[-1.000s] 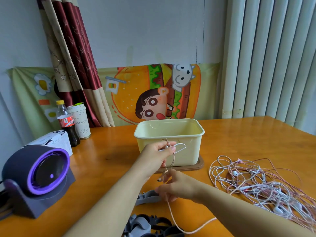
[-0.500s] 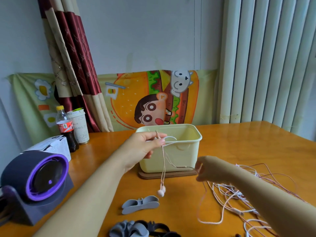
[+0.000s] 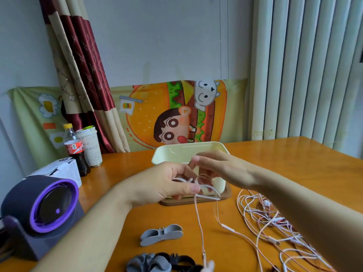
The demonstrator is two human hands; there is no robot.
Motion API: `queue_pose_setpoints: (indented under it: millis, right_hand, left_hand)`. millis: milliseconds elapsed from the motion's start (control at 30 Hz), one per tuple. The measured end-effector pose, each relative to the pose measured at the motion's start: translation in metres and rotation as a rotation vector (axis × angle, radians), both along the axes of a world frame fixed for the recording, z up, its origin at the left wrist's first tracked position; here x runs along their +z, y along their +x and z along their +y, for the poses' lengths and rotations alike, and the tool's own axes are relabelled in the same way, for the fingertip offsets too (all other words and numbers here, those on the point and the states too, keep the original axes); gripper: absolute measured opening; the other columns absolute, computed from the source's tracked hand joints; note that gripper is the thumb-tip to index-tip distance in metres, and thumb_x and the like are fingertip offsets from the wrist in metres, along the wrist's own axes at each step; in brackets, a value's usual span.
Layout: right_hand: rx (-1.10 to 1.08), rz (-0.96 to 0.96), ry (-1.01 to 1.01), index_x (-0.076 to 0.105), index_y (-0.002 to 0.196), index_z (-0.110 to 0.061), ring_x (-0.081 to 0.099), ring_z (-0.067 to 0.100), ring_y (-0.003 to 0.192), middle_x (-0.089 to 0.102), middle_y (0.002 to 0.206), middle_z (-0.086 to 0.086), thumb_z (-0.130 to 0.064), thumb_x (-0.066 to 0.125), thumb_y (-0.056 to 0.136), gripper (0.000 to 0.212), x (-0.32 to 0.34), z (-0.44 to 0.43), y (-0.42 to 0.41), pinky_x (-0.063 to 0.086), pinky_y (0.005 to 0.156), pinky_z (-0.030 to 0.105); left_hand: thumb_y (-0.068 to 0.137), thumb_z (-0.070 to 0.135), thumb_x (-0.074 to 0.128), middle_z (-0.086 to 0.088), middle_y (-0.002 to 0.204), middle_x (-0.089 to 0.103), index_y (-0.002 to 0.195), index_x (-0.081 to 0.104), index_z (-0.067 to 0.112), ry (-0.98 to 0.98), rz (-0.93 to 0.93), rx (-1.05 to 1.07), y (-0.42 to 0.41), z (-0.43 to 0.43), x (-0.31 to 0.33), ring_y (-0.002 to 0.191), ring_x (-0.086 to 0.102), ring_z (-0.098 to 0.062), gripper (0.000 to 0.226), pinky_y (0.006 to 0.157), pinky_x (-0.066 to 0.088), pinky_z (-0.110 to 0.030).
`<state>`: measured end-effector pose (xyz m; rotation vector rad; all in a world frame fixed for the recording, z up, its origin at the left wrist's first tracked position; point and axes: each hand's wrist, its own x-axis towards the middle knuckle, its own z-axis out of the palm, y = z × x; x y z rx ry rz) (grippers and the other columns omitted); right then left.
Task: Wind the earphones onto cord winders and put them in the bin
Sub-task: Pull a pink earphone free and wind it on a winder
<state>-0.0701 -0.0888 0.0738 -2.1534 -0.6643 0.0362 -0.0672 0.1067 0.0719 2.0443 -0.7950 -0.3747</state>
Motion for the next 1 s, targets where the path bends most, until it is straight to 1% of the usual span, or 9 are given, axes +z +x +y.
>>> queue_pose_setpoints:
  millis: [67, 133, 233, 333, 400, 567, 700, 900, 1000]
  right_hand:
    - [0.016, 0.073, -0.008, 0.064, 0.082, -0.014, 0.046, 0.014, 0.059, 0.051, 0.065, 0.0, -0.054, 0.048, 0.084, 0.043, 0.006, -0.003, -0.002, 0.042, 0.059, 0.023]
    - [0.019, 0.03, -0.096, 0.064, 0.073, -0.016, 0.045, 0.008, 0.058, 0.05, 0.058, -0.01, -0.051, 0.057, 0.083, 0.038, 0.014, -0.008, -0.002, 0.039, 0.059, 0.023]
    - [0.013, -0.086, -0.23, 0.065, 0.07, -0.015, 0.044, 0.006, 0.056, 0.052, 0.056, -0.007, -0.041, 0.067, 0.082, 0.029, 0.028, -0.009, -0.004, 0.036, 0.055, 0.023]
    - [-0.016, -0.22, -0.35, 0.069, 0.077, -0.012, 0.044, 0.008, 0.057, 0.059, 0.067, 0.008, -0.043, 0.068, 0.08, 0.031, 0.039, -0.004, -0.005, 0.033, 0.052, 0.023]
    - [-0.045, -0.311, -0.392, 0.069, 0.079, -0.01, 0.04, 0.005, 0.052, 0.054, 0.062, -0.001, -0.04, 0.068, 0.082, 0.03, 0.044, 0.0, -0.005, 0.031, 0.047, 0.018]
    - [-0.101, -0.443, -0.369, 0.064, 0.074, -0.004, 0.034, 0.006, 0.049, 0.04, 0.056, -0.007, -0.039, 0.068, 0.083, 0.036, 0.054, 0.0, -0.004, 0.028, 0.045, 0.018]
    - [-0.147, -0.536, -0.305, 0.061, 0.073, 0.003, 0.031, 0.008, 0.048, 0.035, 0.057, -0.003, -0.04, 0.066, 0.083, 0.044, 0.062, -0.001, 0.0, 0.026, 0.045, 0.02]
    - [-0.217, -0.567, -0.165, 0.059, 0.065, -0.011, 0.037, 0.005, 0.045, 0.045, 0.053, -0.006, -0.038, 0.066, 0.084, 0.033, 0.064, 0.0, 0.004, 0.028, 0.043, 0.016]
    - [-0.247, -0.569, -0.11, 0.053, 0.059, -0.022, 0.04, 0.0, 0.041, 0.043, 0.05, -0.01, -0.035, 0.066, 0.085, 0.032, 0.064, 0.001, 0.007, 0.03, 0.041, 0.013]
  left_hand:
    - [0.071, 0.047, 0.071, 0.009, 0.076, 0.063, 0.091, 0.071, 0.035, -0.001, -0.017, 0.003, 0.001, 0.002, -0.002, 0.066, 0.053, -0.004, 0.023, 0.073, 0.044, -0.024]
    - [0.071, 0.044, 0.071, 0.011, 0.087, 0.07, 0.099, 0.071, 0.031, -0.011, -0.031, 0.019, 0.002, 0.001, -0.003, 0.074, 0.06, 0.002, 0.031, 0.072, 0.044, -0.015]
    - [0.076, 0.035, 0.071, 0.001, 0.101, 0.074, 0.104, 0.069, 0.019, -0.055, -0.042, 0.043, 0.004, -0.006, -0.008, 0.082, 0.063, 0.004, 0.032, 0.067, 0.042, -0.008]
    - [0.087, 0.022, 0.068, 0.01, 0.089, 0.072, 0.1, 0.068, 0.021, -0.113, -0.056, 0.05, 0.003, -0.015, -0.014, 0.079, 0.062, 0.005, 0.013, 0.065, 0.042, -0.008]
    - [0.09, 0.022, 0.066, 0.022, 0.077, 0.066, 0.099, 0.067, 0.022, -0.128, -0.093, 0.044, 0.002, -0.02, -0.016, 0.073, 0.059, 0.009, 0.01, 0.064, 0.041, -0.007]
    - [0.093, 0.021, 0.062, 0.033, 0.064, 0.059, 0.098, 0.064, 0.022, -0.141, -0.154, 0.08, 0.004, -0.028, -0.018, 0.062, 0.054, 0.015, 0.006, 0.06, 0.038, -0.003]
    - [0.092, 0.025, 0.063, 0.037, 0.071, 0.061, 0.098, 0.064, 0.03, -0.116, -0.183, 0.088, 0.004, -0.031, -0.022, 0.07, 0.056, 0.017, 0.008, 0.063, 0.04, -0.002]
    - [0.09, 0.027, 0.065, 0.031, 0.077, 0.066, 0.096, 0.065, 0.031, -0.119, -0.138, 0.082, 0.003, -0.031, -0.03, 0.076, 0.06, 0.015, 0.008, 0.067, 0.042, -0.003]
    - [0.089, 0.026, 0.065, 0.014, 0.078, 0.07, 0.098, 0.065, 0.027, -0.165, -0.037, 0.075, 0.002, -0.031, -0.035, 0.075, 0.067, -0.001, 0.009, 0.073, 0.051, -0.014]
